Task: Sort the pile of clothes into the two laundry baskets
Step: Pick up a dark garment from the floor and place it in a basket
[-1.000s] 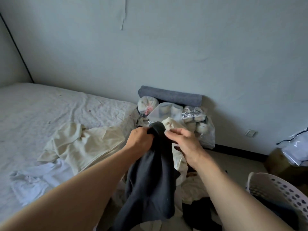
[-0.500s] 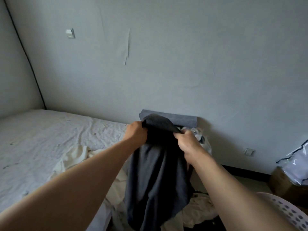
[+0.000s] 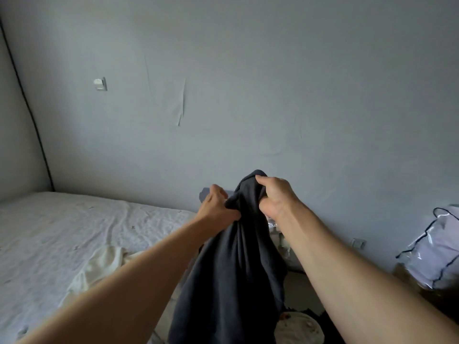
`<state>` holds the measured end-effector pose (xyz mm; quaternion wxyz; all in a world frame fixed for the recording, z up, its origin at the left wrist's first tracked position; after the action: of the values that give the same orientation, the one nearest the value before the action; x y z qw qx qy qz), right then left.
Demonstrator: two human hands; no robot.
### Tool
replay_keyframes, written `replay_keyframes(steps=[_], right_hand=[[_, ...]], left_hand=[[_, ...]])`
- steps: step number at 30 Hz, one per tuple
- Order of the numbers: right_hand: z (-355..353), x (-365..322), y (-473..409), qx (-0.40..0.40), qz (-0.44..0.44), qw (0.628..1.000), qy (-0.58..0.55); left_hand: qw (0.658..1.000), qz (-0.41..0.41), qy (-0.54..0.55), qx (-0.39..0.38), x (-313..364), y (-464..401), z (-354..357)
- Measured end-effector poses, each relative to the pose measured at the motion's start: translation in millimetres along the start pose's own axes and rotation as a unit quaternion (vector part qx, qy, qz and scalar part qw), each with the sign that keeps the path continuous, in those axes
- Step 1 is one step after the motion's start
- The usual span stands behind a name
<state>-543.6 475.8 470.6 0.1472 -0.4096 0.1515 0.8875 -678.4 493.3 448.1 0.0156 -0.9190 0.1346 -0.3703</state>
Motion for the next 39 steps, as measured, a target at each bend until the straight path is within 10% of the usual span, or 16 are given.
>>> replay_keyframes(steps=[5, 13, 25, 33, 39], right_hand=[[23.6, -9.4, 13.5, -0.03, -0.042, 0.999, -0.012], [13.1, -33.9, 7.9, -0.025, -0.137, 0.962, 0.233], [14.3, -54.5, 32.0, 0.096, -0.295, 0.678, 0.666], [-12.4, -13.1, 18.3, -0.013, -0.005, 0.909, 0.416], [-32.7, -11.2, 41.8, -0.1, 0.063, 0.906, 0.407]], left_hand=[[0.995, 0.039, -0.057, -0.069, 18.0, 8.3, 18.0], [0.992, -0.031, -0.101, 0.066, -12.7, 0.5, -16.8], [0.992, -0.024, -0.073, 0.101, -5.0, -3.7, -42.1], [0.997, -0.051, 0.017, 0.063, 17.8, -3.4, -9.9], [0.988, -0.07, 0.136, 0.012, 39.3, -2.3, 22.9]])
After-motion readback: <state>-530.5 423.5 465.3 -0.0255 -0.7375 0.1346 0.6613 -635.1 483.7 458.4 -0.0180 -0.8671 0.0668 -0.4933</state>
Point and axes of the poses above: each hand's wrist, its own y-axis away from the middle knuckle, its own z-axis out of the palm, x = y × z, the point moved 7 cm from there along -y, towards the middle knuckle, and after that the axes turned 11 degrees about -y, right-handed, at the moved point
